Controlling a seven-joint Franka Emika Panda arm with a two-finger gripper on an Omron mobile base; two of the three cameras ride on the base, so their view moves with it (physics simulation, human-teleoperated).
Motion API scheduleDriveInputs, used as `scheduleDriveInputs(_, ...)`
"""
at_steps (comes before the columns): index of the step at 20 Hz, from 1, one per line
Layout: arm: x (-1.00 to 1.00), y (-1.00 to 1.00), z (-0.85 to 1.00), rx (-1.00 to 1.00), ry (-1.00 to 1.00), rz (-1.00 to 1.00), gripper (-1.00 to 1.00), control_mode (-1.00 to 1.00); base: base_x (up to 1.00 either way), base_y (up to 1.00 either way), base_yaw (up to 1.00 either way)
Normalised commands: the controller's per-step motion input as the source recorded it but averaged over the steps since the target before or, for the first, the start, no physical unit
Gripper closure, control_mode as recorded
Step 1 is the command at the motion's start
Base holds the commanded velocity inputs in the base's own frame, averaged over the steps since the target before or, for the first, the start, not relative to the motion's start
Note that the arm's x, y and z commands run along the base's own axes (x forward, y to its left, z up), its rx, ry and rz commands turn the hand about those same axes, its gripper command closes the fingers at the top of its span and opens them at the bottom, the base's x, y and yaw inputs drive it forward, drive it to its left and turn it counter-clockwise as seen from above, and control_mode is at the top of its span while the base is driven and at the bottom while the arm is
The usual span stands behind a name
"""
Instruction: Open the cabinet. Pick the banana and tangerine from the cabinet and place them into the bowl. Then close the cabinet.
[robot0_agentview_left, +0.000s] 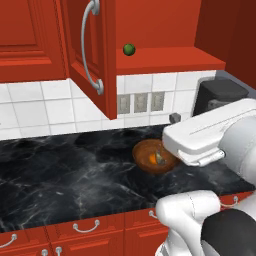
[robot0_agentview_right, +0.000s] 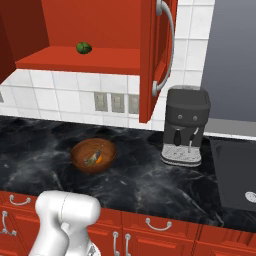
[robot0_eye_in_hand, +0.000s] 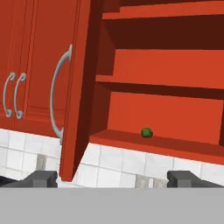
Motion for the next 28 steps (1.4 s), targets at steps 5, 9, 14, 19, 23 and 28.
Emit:
scheduleDriveInputs(5, -0.05, 0.79, 0.0, -0.01, -0.08, -0.01, -1.0, -1.0, 0.0, 0.0, 0.0)
scheduleDriveInputs(9, 0.23, 0.71, 0.0, 0.0, -0.08, -0.06, -1.0, -1.0, 0.0, 0.0, 0.0)
scheduleDriveInputs(14, 0.43, 0.7, -0.08, 0.0, -0.08, -0.08, -1.0, -1.0, 0.0, 0.0, 0.0)
scheduleDriveInputs(19, 0.58, 0.46, -0.35, 0.0, -0.11, -0.11, -1.0, -1.0, 0.0, 0.0, 0.0)
scheduleDriveInputs(23, 0.81, 0.35, -0.33, 0.0, -0.11, -0.15, -1.0, -1.0, 0.0, 0.0, 0.0)
scheduleDriveInputs(28, 0.69, 0.18, -0.08, 0.0, -0.14, -0.23, -1.0, -1.0, 0.0, 0.0, 0.0)
